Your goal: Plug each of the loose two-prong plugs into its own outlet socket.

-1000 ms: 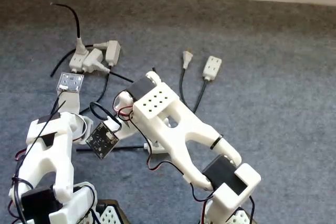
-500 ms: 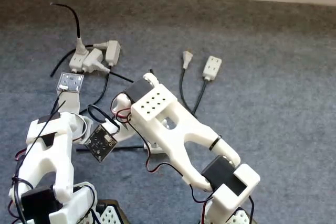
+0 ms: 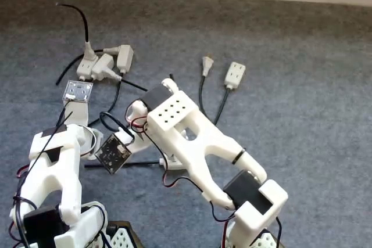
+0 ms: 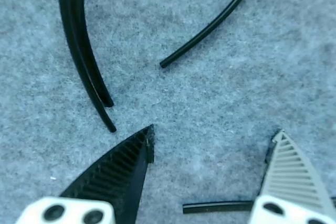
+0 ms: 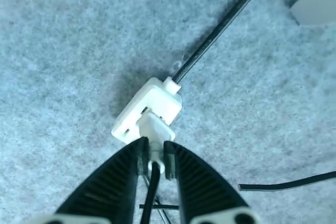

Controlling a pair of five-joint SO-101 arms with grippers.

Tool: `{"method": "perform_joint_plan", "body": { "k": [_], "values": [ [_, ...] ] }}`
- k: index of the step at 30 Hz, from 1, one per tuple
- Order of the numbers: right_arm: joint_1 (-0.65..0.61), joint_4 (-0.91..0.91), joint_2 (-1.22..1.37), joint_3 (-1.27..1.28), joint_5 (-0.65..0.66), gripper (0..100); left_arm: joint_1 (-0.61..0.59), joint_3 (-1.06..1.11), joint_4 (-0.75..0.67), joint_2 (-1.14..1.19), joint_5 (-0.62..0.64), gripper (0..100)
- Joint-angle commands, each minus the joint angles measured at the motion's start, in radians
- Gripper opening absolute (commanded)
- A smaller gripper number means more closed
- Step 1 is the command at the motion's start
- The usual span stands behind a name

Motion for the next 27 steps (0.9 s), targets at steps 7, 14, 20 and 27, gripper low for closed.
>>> {"method": "perform_joint_plan", "body": {
  "k": [7,14,20,27],
  "values": [
    [0.01,0.045,0.036,-0.013,0.009,0.7,0.019,0.005,-0.011,0.004,-0.014,32],
    [0.012,0.054,-0.018,-0.005,0.011,0.7,0.019,0.005,-0.011,0.004,-0.014,32],
    [0.012,0.047,-0.018,-0.004,0.011,0.7,0.019,0.005,-0.011,0.004,-0.014,32],
    [0.016,0.044,0.082,-0.002,0.009,0.7,0.019,0.005,-0.011,0.004,-0.014,32]
  ]
}}
